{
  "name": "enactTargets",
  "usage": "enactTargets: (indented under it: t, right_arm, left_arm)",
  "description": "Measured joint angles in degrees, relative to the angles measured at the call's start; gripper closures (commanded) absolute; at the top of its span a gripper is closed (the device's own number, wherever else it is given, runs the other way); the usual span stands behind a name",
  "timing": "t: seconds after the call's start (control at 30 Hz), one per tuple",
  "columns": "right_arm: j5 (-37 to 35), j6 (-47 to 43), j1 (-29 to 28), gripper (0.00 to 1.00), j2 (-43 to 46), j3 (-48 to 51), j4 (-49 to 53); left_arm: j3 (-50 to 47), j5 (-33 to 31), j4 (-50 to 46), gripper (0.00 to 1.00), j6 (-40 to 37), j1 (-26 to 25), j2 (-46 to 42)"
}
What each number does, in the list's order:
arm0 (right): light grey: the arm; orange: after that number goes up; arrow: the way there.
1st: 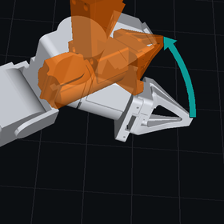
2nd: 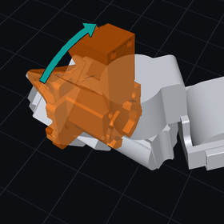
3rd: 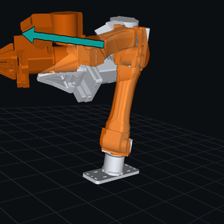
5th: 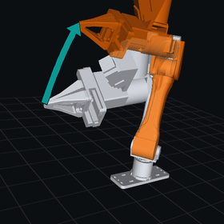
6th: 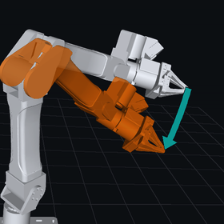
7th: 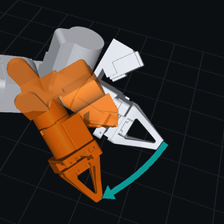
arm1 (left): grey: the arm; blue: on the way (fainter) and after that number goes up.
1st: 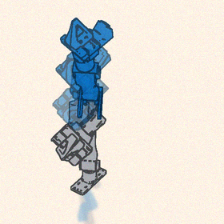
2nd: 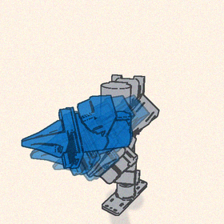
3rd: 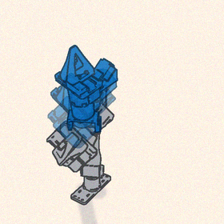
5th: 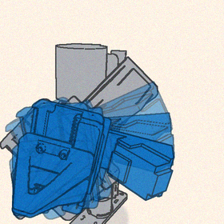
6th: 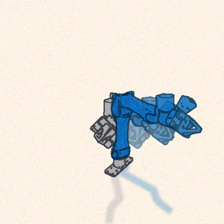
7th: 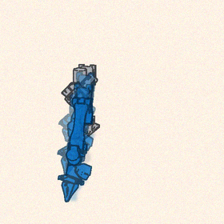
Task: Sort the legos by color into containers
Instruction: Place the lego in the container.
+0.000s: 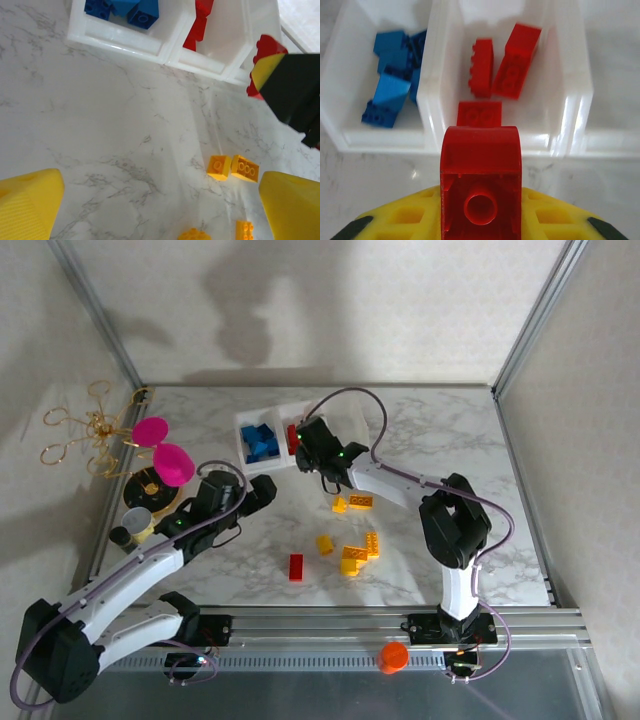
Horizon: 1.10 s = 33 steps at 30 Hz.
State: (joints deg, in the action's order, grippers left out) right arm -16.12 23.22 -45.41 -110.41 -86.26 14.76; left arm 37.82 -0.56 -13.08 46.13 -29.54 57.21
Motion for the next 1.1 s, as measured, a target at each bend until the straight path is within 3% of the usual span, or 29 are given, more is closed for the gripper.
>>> enactTargets:
  t: [0.5,0.7,0.83,1.1]
  right_arm:
    - [-1.1,-5.9,5.4,0.66,-17.5,-18.4,-1.1]
    - [-2.1,-8.3,5.4,0.57,-24.5,-27.9,0.9]
    - [-2.6,-9.3,5.4,0.49,-24.7,-28.2,1.7]
    - [-0.7,-9.7,5.4,0.43,-20.6,-23.9,1.7]
  left_arm:
    - [3.0,-0.8,5.3,0.0,-0.1,0.0,7.5]
    - [3.2,-1.0,5.6,0.0,-0.5,0.2,7.8]
    - [3.3,-1.0,5.6,0.0,-0.7,0.2,7.9]
    - [3.3,-0.9,5.6,0.0,-0.7,0.2,7.6]
